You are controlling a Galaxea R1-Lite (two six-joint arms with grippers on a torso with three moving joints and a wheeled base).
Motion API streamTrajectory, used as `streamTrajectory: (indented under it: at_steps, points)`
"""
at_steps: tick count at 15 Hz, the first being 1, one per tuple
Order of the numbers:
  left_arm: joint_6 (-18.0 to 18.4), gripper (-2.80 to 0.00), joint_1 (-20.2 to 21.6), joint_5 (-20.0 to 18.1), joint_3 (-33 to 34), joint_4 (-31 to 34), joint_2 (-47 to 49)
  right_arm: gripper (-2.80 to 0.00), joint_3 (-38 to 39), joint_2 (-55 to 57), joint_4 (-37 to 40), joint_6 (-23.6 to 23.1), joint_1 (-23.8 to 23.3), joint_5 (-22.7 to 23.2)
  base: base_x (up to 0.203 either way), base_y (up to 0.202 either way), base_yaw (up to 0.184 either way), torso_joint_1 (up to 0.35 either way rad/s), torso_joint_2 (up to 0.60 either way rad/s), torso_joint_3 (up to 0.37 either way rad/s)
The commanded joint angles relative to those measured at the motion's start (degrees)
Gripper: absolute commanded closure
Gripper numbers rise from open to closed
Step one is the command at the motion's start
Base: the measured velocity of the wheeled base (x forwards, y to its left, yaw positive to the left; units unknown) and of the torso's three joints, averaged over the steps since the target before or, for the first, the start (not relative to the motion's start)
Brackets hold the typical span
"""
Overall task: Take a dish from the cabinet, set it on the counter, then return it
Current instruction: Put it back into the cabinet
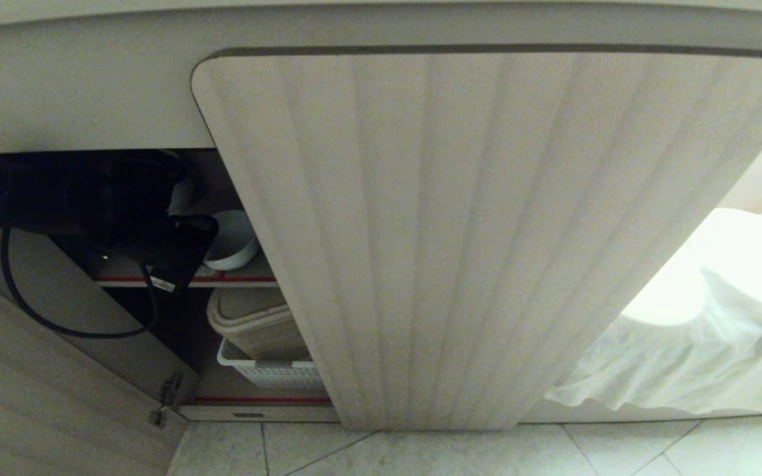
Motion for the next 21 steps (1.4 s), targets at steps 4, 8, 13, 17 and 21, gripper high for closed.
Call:
streamTrajectory:
  at_steps: [4, 8, 13, 17, 21]
  points:
    - [-0.44, 0.0, 1.03, -0.29, -5.92, 4.02, 2.95, 0.0, 0.01, -0.02, -0.02, 0.05, 0.02, 0.03, 0.0, 0.0, 0.0, 0.0, 0.0, 0.0]
    - [-0.59, 0.0, 1.09, -0.44, -8.05, 5.37, 4.52, 0.0, 0.01, -0.02, -0.02, 0.14, 0.02, -0.06, 0.0, 0.0, 0.0, 0.0, 0.0, 0.0]
    - [-0.85, 0.0, 1.09, -0.47, -9.36, 5.4, 6.28, 0.0, 0.01, -0.02, -0.02, 0.05, 0.02, 0.0, 0.0, 0.0, 0.0, 0.0, 0.0, 0.0]
    - [-0.85, 0.0, 1.44, -0.47, -11.46, 5.4, 7.68, 0.0, 0.01, -0.02, -0.02, 0.05, 0.02, -0.04, 0.0, 0.0, 0.0, 0.0, 0.0, 0.0]
    - [-0.85, 0.0, 1.45, -0.47, -12.33, 5.49, 7.93, 0.0, 0.01, -0.02, -0.09, 0.05, 0.02, -0.06, 0.0, 0.0, 0.0, 0.0, 0.0, 0.0]
